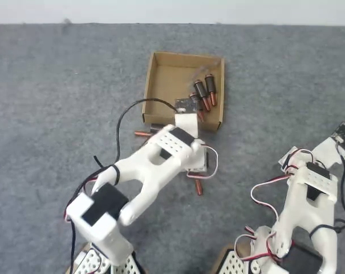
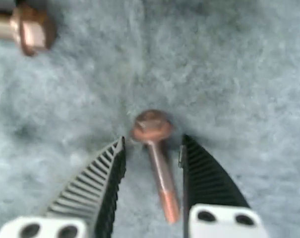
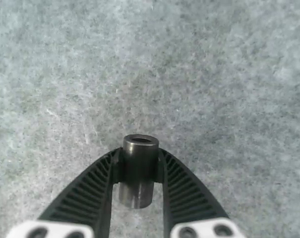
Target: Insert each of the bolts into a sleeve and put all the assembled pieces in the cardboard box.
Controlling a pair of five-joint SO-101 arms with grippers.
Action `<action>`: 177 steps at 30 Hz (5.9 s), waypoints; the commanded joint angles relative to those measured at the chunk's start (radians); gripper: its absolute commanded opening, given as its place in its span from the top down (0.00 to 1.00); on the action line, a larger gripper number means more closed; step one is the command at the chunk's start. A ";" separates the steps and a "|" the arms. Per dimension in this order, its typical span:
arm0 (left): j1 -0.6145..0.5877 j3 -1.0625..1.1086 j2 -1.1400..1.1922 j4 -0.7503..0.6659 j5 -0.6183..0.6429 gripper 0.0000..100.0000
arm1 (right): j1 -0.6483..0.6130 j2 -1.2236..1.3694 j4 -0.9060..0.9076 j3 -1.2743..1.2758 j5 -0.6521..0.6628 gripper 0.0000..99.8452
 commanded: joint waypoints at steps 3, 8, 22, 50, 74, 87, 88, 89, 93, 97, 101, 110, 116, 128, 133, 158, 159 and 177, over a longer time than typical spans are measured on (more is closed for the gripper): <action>0.044 0.013 -0.041 -0.009 0.014 0.84 | -0.010 -0.050 -0.015 -0.005 0.017 0.99; 0.012 -0.051 0.032 -0.023 0.020 0.84 | -0.010 -0.050 -0.015 -0.005 0.017 0.99; -0.002 -0.165 0.137 0.058 0.068 0.99 | -0.010 -0.050 -0.012 -0.005 0.017 0.99; -0.387 0.260 -0.390 -0.158 -0.221 0.99 | -0.056 -0.050 -0.012 -0.003 0.015 0.99; -0.689 0.765 -0.950 -0.158 -0.404 0.99 | -0.245 -0.050 -0.529 0.006 0.015 0.99; -0.697 1.003 -1.402 -0.155 -0.404 0.99 | -0.433 -0.048 -0.842 0.006 0.015 0.99; -0.697 1.017 -1.430 -0.153 -0.404 0.99 | -0.453 -0.047 -0.866 0.006 0.015 0.99; -0.697 1.030 -1.458 -0.153 -0.404 0.99 | -0.473 -0.047 -0.891 0.005 0.017 0.99; -0.697 1.079 -1.565 -0.150 -0.402 0.99 | -0.545 -0.010 -0.978 -0.011 0.081 0.99; -0.697 1.132 -1.672 -0.150 -0.402 0.99 | -0.601 0.085 -1.078 -0.043 0.275 0.99; -0.697 1.184 -1.783 -0.150 -0.402 0.99 | -0.648 0.159 -1.204 -0.066 0.376 0.99; -0.697 1.188 -1.969 0.012 -0.402 0.99 | -0.696 0.392 -1.435 -0.209 0.388 0.99; -0.697 1.188 -1.985 0.023 -0.402 0.99 | -0.736 0.555 -1.540 -0.310 0.391 0.99; -0.698 1.187 -1.985 -0.014 -0.402 0.99 | -0.928 0.622 -1.822 -0.123 0.394 0.99; -0.698 1.187 -1.985 -0.014 -0.402 0.99 | -0.947 0.631 -1.928 -0.006 0.394 0.99; -0.701 1.187 -1.985 -0.008 -0.402 0.99 | -1.035 0.631 -2.319 0.560 0.361 0.99; -0.703 1.187 -1.985 -0.008 -0.402 0.99 | -1.035 0.630 -2.319 0.560 0.348 0.99; -0.704 1.187 -1.990 -0.057 -0.399 0.99 | -1.066 0.633 -2.261 0.559 0.342 0.99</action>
